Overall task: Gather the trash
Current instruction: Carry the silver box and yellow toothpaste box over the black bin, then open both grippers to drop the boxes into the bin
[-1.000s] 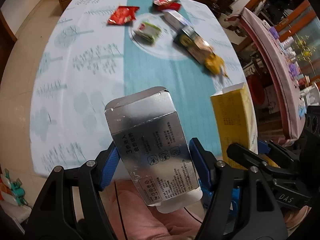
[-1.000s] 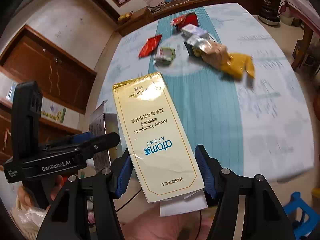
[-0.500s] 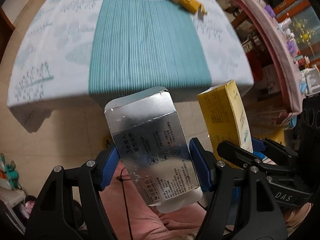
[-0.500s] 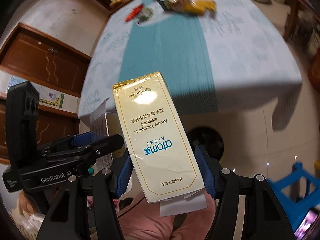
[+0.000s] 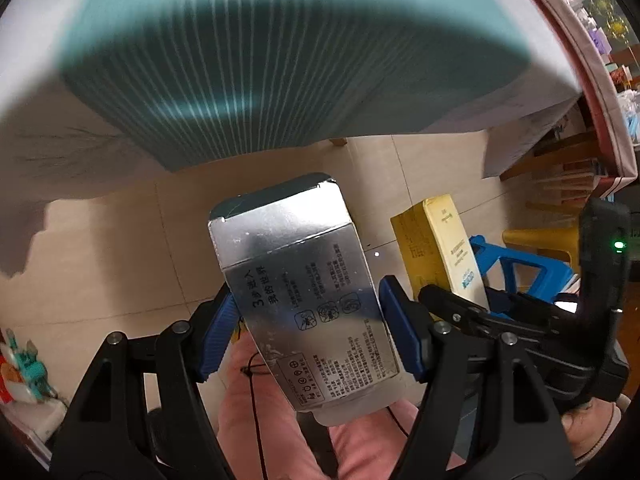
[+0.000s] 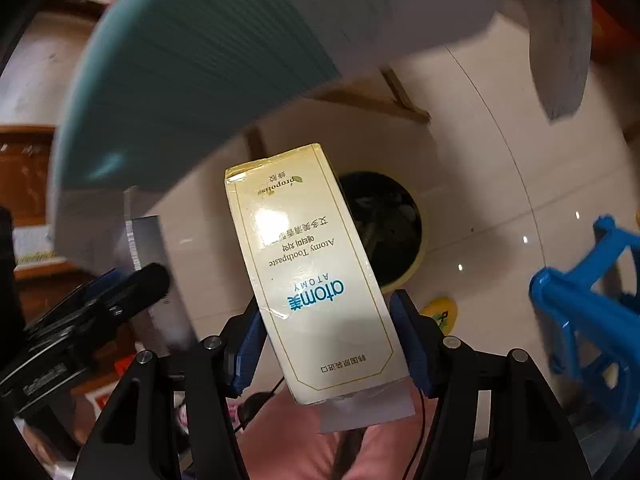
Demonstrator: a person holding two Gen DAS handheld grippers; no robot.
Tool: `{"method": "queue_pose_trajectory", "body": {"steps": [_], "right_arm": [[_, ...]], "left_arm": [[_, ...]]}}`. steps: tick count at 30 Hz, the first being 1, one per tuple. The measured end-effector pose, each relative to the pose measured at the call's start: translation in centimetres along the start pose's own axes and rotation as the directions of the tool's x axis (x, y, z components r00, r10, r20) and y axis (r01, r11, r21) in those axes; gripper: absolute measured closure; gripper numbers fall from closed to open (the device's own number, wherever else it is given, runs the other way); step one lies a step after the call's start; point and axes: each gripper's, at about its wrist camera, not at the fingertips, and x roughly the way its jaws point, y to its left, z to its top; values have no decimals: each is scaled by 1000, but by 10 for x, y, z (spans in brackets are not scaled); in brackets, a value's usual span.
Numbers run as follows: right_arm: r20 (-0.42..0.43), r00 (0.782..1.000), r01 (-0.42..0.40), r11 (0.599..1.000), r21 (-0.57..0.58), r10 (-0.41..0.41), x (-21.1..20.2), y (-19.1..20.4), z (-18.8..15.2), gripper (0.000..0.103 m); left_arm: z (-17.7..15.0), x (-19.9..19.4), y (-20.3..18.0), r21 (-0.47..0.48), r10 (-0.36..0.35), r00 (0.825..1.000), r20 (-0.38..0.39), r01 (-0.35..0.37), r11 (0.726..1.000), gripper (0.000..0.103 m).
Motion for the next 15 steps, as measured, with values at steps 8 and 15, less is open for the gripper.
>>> {"method": "queue_pose_trajectory", "body": {"steps": [8, 15], "right_arm": [[-24, 999, 42, 992, 123, -39, 99, -40, -2, 42], [-23, 1000, 25, 983, 179, -22, 144, -46, 8, 38]], "left_arm": [[-9, 89, 20, 27, 14, 1000, -13, -14, 1000, 37], [-18, 125, 20, 40, -4, 1000, -6, 5, 999, 23]]}}
